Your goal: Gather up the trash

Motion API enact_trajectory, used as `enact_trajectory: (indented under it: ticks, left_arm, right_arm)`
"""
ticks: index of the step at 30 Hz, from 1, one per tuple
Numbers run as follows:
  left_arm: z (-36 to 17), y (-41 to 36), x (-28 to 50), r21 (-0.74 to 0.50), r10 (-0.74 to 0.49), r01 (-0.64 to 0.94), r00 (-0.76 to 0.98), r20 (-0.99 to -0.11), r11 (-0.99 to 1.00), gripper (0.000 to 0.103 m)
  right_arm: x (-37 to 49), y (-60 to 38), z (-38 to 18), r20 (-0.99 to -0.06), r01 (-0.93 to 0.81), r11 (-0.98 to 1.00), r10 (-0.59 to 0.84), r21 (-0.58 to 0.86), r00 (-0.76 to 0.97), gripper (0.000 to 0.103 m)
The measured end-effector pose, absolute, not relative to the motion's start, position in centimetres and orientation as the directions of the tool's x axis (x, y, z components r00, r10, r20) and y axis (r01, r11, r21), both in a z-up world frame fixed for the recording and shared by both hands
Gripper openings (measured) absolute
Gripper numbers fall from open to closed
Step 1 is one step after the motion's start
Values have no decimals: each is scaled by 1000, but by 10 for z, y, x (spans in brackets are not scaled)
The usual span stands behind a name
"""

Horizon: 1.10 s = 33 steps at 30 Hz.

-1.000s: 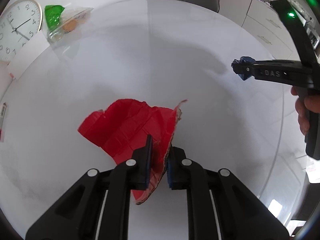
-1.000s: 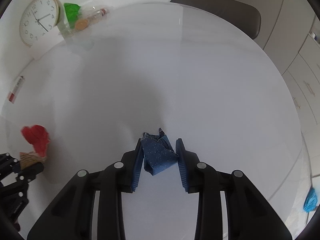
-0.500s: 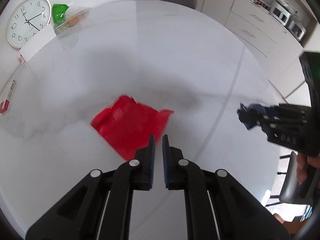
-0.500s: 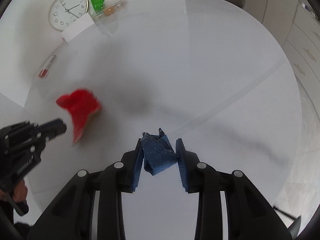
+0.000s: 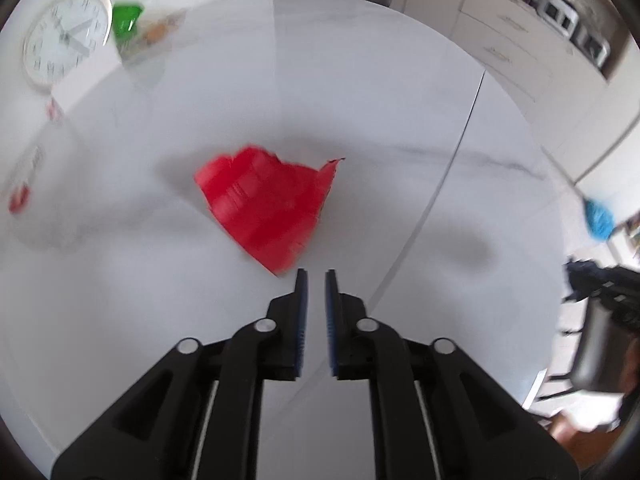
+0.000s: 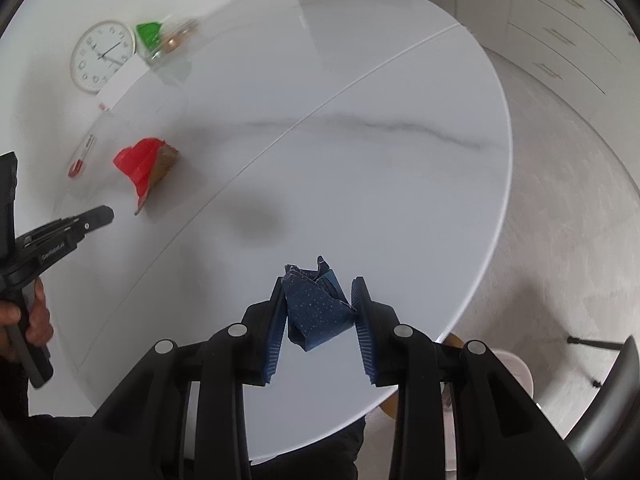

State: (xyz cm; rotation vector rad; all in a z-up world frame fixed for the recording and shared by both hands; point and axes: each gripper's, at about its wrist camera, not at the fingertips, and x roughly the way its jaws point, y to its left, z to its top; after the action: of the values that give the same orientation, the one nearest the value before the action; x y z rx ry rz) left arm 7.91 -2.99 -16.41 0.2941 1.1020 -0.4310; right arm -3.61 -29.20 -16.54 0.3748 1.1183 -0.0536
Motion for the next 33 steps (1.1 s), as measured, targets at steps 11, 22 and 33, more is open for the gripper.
enact_trajectory:
  ticks: [11,22,33]
  left_arm:
    - [-177,-50,140,274,-124,752,425,-897,599,96]
    - [-217,-64,205,-5,-177,840,109,-978,542,96]
    - [-236,-56,222,-65,-217,826,71,-974,560,96]
  right_arm:
    - [-23,-278,-163,-876,268,920,136,285,464,33]
    - [-4,-265,-177,-892,314,904,139,292,430,33]
    - [14,-259,-180,-898,284,916,149,284,415,33]
